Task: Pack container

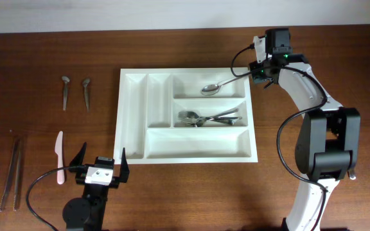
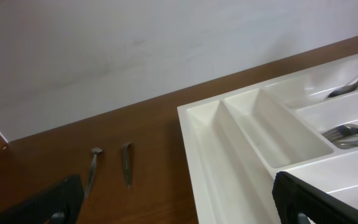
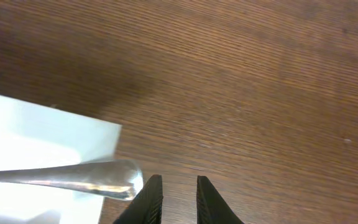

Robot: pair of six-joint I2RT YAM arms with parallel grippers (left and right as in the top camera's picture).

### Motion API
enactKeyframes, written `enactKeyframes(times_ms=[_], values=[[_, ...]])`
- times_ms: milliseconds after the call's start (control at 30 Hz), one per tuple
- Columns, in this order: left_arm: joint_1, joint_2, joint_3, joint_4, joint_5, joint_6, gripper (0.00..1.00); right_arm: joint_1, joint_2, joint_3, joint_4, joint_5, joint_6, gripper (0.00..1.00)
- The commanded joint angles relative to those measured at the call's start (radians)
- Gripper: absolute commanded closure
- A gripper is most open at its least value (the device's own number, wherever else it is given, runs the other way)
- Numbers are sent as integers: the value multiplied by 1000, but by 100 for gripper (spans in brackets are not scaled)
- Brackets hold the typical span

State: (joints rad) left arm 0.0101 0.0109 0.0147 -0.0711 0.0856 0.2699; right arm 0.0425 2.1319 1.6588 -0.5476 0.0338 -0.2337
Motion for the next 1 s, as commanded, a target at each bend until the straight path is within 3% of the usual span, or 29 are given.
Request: enactKeyframes(times_ms=[0,433,700,967], values=[[6,-6,-6,-3,-3,8,1,3,4,14,-16,-57,7,81],[6,-6,-6,-3,-3,8,1,41,4,14,-50,-153,2,81],[6,-6,-6,-3,-3,8,1,86,4,35,-46,153,-1,84],[6,-6,-6,-3,-3,8,1,24,4,141,-46,184,32,84]])
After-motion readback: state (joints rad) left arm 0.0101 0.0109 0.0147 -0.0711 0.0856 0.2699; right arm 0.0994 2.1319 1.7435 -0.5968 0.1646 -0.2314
